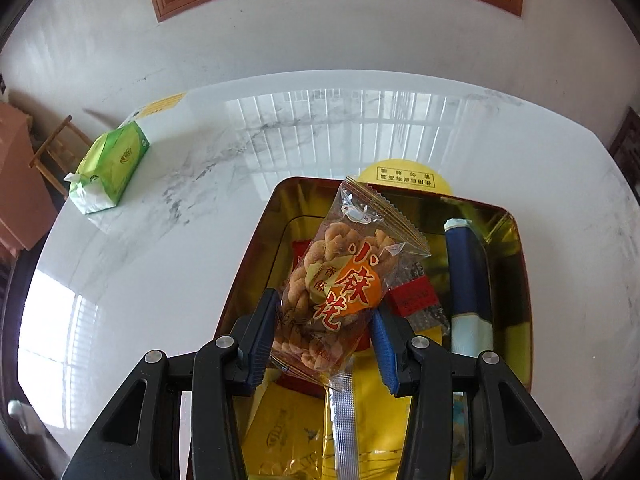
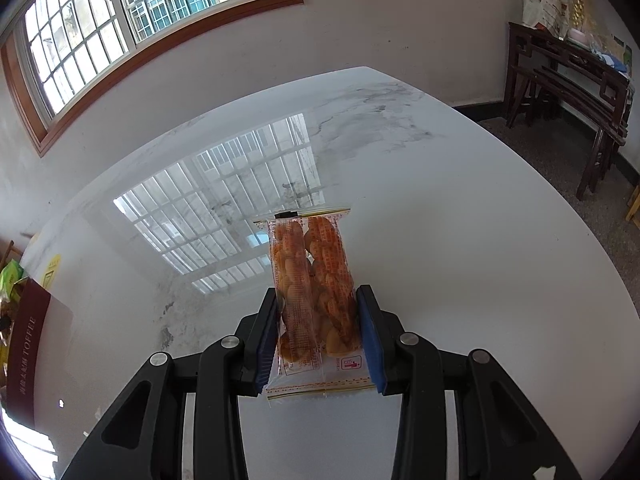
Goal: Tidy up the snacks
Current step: 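Carry the red-printed packet into the tin and open the left gripper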
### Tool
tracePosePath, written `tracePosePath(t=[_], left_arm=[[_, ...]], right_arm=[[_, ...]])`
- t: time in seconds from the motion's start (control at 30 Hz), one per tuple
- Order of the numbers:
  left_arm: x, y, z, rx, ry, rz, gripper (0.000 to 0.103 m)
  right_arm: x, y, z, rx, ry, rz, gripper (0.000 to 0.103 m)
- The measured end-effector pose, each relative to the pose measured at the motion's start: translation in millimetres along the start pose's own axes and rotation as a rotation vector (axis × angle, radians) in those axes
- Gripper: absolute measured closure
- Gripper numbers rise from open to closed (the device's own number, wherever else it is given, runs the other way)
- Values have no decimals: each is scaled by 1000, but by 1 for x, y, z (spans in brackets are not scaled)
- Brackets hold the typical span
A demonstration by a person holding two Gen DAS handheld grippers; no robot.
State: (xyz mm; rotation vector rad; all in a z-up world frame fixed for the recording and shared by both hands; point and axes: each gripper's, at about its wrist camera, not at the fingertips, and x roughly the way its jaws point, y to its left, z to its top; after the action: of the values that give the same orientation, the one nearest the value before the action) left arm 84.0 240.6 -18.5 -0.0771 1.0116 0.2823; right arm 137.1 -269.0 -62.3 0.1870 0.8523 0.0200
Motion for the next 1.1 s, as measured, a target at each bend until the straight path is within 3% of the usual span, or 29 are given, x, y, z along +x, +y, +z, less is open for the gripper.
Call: tracePosePath(t=[0.5,0.77,0.9,1.1], left_arm=[[-19,-3,-13,35,-66,33,50],[-66,-6,-30,18,-144,39,45],[-95,-12,-45,13,-186,58,36],[-121,-17,-65,2,-205,49,34]], right_arm=[[-1,2,0,-6,1,-8,67],[0,5,-1,-24,4,-14,67],[-3,8,-5,-35,6,-12,67],[-9,19,-14,-61,11,-1,67]])
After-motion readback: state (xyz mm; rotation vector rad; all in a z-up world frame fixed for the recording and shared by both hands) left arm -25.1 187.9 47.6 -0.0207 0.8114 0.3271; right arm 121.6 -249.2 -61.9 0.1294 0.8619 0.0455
